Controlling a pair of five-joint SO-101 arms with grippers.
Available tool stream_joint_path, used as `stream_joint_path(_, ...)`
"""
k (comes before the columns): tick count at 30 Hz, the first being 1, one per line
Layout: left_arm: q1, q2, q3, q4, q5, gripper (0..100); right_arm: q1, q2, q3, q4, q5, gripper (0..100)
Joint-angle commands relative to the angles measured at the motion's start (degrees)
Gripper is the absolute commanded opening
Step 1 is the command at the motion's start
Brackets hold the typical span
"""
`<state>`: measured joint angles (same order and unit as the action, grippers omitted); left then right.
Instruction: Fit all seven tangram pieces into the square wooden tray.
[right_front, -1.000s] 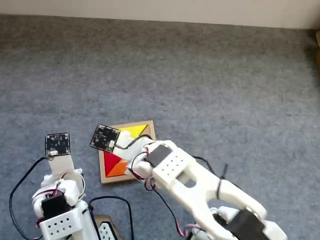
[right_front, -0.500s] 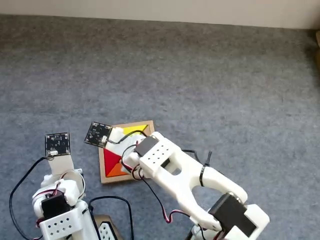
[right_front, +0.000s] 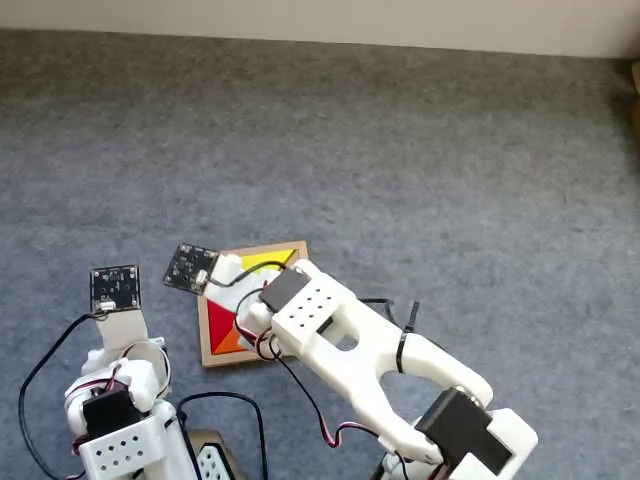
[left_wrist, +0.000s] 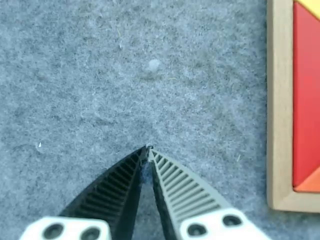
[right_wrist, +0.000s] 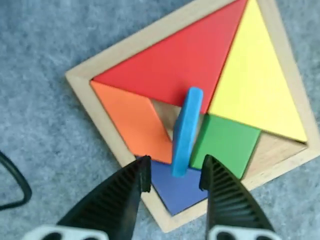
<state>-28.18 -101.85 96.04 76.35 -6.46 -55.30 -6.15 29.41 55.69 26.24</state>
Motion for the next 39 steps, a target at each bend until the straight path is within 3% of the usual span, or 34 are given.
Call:
stream_joint_path(1,-0.57,-2.33,1.19,0.18,-0.35,1,-0.40,-6.11,-4.09,0.13,-1.67,5.7)
stream_joint_path(3,-0.57,-2.33,1.19,0.18,-0.35,1,-0.13,-9.19,-4.26,0.04,-5.71,0.1)
stream_joint_path(5,-0.57,-2.33,1.19,0.18,-0.35,1,1.10,-11.38,-4.18,0.04,-8.44,0.9)
stream_joint_path(16,-0.57,-2.33,1.19,0.18,-0.35,1,5.85,-3.91,2.68,-15.16,-9.32,0.5)
stream_joint_path(29,-0.57,-2.33,1.19,0.18,-0.35,1,-1.27,-1.54,3.74,-8.92,-9.32,0.5)
stream_joint_path(39,-0.57,-2.33,1.19,0.18,-0.35,1,-0.57,-4.79,6.37,-8.48,-9.32,0.5)
